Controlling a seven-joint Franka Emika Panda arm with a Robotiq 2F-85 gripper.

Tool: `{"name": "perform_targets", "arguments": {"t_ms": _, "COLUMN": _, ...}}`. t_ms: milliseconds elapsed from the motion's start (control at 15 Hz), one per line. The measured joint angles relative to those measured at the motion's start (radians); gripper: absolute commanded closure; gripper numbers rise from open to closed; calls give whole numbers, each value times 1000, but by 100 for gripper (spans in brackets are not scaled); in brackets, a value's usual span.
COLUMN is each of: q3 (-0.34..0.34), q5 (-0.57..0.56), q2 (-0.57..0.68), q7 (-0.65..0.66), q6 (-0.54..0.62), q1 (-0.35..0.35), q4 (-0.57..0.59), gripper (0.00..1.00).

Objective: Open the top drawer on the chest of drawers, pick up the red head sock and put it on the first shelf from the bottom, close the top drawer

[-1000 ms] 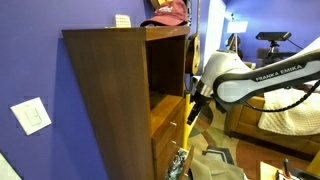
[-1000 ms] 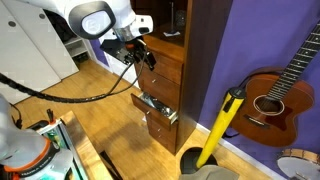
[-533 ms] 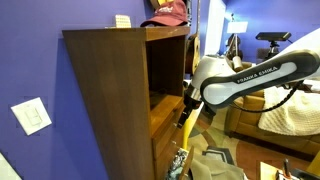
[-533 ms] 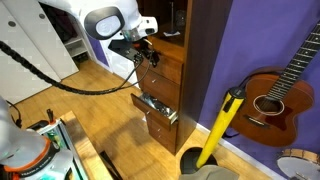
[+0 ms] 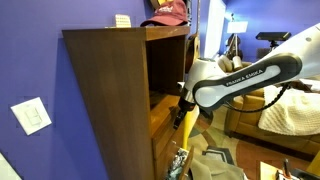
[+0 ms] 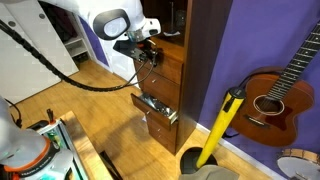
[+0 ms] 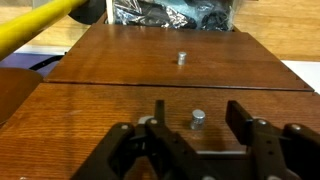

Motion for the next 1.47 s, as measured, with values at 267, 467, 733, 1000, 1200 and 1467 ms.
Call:
{"name": "perform_targets", "arguments": {"t_ms": 267, "q3": 11, "q5": 0, "q2": 19, "q7": 0, "q6": 36, "q1": -1, "q4": 2, "gripper": 83}}
{"name": "perform_targets", "arguments": {"t_ms": 467, "q3": 15, "q5": 0, "q2": 21, "q7": 0, "q6": 49, "q1": -4, "q4": -3, "gripper": 96}}
{"name": "perform_targets", "arguments": {"t_ms": 733, "q3": 16, "q5": 0, "q2": 20, "q7": 1, "q6": 50, "q1": -5, "q4": -4, "gripper": 97}}
{"name": "perform_targets", "arguments": {"t_ms": 1000, "q3": 18, "q5": -24, "q2": 16, "q7": 19, "q6": 43, "q1": -5, "q4": -5, "gripper": 96}}
{"name": "perform_targets", "arguments": {"t_ms": 1200, "q3": 20, "q5": -58, "q2": -5, "q7": 41, "q6": 18, "q1": -7, "q4": -19, "gripper": 96}}
{"name": "perform_targets", "arguments": {"t_ms": 1467, "q3": 23, "q5": -108, "q2": -77, "q7": 88, "q6": -15, "q1": -12, "q4": -81, "gripper": 96}}
